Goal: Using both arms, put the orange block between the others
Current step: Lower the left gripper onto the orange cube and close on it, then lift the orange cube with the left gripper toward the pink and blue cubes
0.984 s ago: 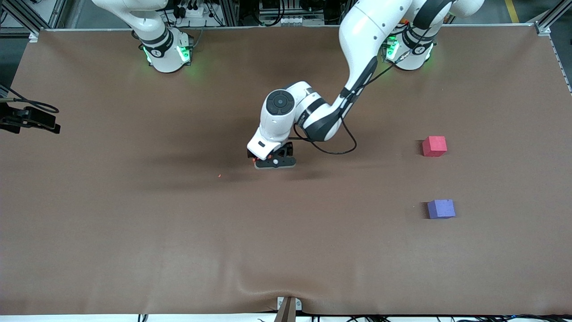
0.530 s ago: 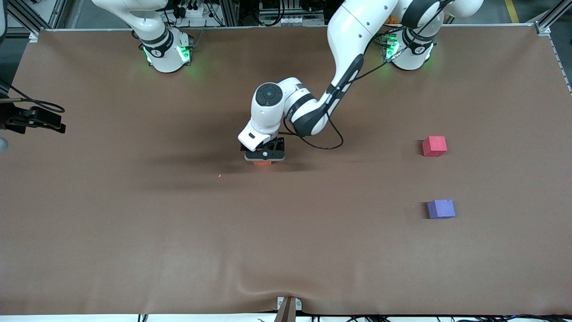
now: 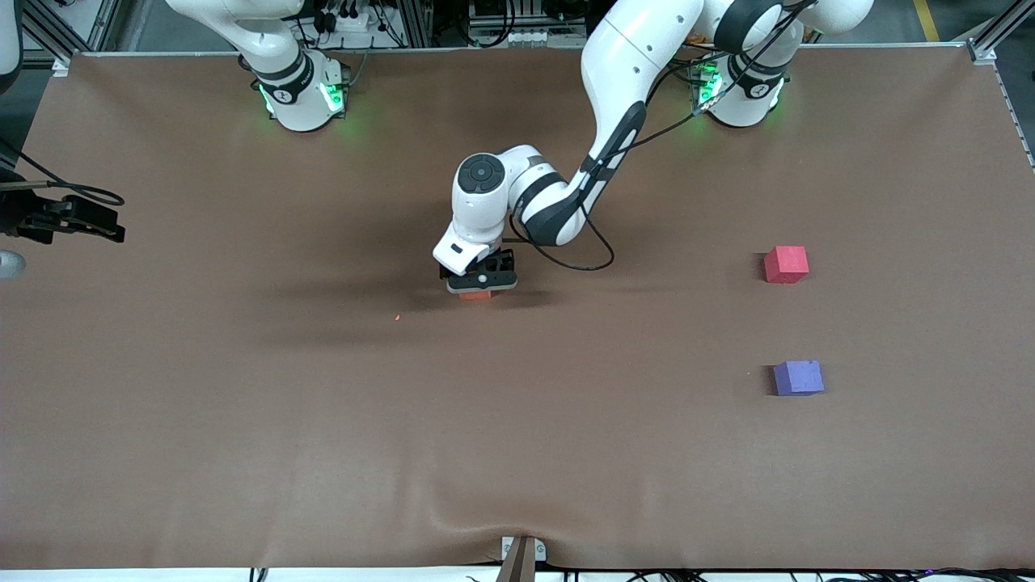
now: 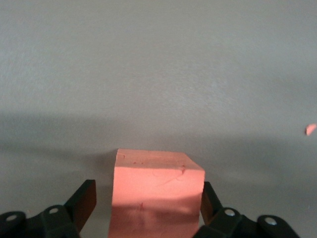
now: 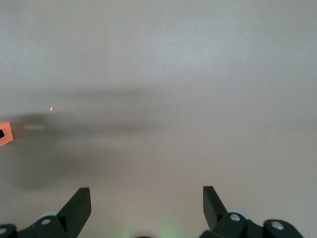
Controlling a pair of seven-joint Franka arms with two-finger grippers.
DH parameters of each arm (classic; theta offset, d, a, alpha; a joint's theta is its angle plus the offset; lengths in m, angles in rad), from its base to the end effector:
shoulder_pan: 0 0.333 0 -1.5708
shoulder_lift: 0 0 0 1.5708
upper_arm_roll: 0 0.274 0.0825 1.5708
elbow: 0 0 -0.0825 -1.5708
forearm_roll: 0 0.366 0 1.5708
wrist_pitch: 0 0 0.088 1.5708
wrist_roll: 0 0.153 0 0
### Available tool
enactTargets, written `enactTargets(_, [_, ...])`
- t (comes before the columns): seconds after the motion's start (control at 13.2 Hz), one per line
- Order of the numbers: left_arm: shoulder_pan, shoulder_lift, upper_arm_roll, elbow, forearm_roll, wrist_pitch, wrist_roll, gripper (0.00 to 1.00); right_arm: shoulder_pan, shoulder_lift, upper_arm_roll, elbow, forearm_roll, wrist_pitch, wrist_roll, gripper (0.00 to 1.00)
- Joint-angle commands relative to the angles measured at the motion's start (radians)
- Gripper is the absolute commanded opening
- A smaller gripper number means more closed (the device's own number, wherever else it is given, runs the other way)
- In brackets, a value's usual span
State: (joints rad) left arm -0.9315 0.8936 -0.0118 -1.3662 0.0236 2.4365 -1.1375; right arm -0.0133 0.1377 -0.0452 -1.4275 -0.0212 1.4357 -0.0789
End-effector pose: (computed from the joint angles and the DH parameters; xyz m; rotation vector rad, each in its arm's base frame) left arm 0.4207 -0.5765 0.1363 2.9773 0.2729 0.1445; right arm 0.5513 -0.0344 0.5147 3.1163 0.0295 -0.2043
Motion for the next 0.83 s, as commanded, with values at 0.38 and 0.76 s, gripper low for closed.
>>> enactTargets(0.38, [0.127, -0.143, 0.024, 0.001, 0.015, -0.271, -0.009, 0.0, -0.004, -0.007, 0.004, -0.008, -0.016, 0.005, -0.002, 1.0])
enactTargets(0.76, [0.362, -0.313, 0.024, -0.172, 0.022, -0.429, 0.114, 0.0, 0.001, -0.007, 0.004, -0.008, -0.019, 0.005, -0.002, 1.0])
